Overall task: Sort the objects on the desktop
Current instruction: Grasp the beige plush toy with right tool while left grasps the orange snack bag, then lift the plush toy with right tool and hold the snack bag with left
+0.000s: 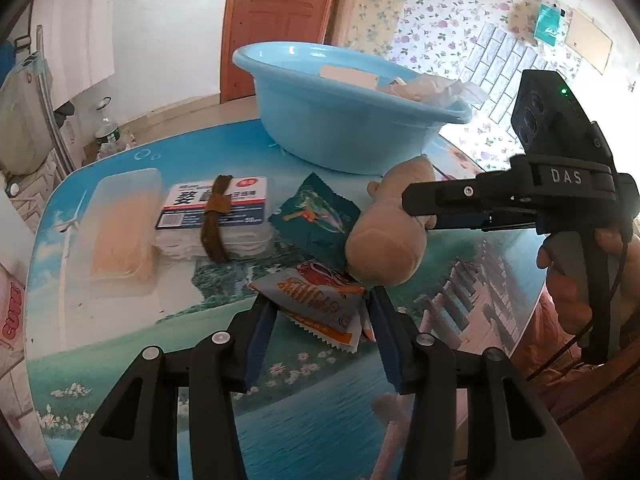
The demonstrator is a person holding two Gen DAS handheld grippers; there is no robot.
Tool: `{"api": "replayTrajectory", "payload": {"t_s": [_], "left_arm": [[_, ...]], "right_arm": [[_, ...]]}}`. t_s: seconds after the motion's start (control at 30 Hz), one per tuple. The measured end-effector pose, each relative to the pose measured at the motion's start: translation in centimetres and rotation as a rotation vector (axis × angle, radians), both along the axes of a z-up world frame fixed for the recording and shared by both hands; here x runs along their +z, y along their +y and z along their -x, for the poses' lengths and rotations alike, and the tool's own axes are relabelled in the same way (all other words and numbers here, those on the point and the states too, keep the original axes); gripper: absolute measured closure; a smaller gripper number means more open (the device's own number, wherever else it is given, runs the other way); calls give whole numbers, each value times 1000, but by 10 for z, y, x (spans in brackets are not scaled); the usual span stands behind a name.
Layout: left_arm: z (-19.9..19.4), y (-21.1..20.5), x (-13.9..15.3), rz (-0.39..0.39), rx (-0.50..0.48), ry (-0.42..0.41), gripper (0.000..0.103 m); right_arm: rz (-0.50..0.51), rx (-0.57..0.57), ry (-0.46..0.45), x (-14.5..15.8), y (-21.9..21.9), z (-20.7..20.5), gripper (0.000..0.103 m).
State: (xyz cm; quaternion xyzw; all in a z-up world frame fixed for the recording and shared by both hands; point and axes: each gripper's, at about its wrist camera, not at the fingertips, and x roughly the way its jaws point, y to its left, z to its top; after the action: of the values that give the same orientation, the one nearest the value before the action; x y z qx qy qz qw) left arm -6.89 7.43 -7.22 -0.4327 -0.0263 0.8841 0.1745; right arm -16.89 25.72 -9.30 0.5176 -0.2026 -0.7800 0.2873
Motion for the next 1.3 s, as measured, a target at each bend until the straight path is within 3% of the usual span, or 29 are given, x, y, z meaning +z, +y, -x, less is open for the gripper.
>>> {"api": "replayTrajectory", "payload": {"t_s": [0.07, 0.2, 0.57, 0.73, 1.0, 1.3], "left_arm": [[0, -3, -1, 3, 10, -1, 56], [-2, -7, 0, 9, 25, 0, 56], [-6, -9, 3, 24, 37, 10, 56], [-6, -10, 2, 33, 48, 7, 56], [-5, -12, 3, 68, 49, 3, 55], [1, -13, -2, 75, 59, -21, 52]], "right_arm": [[1, 2, 3, 0, -2, 1, 35], [3, 19, 33, 5, 1, 1, 63], [-35, -69, 72, 16, 54, -7, 63], [-145, -83, 124, 29, 77, -17, 63], [-322, 10, 208, 57, 98, -26, 63], [-398, 18, 233, 47, 77, -17, 61]]}}
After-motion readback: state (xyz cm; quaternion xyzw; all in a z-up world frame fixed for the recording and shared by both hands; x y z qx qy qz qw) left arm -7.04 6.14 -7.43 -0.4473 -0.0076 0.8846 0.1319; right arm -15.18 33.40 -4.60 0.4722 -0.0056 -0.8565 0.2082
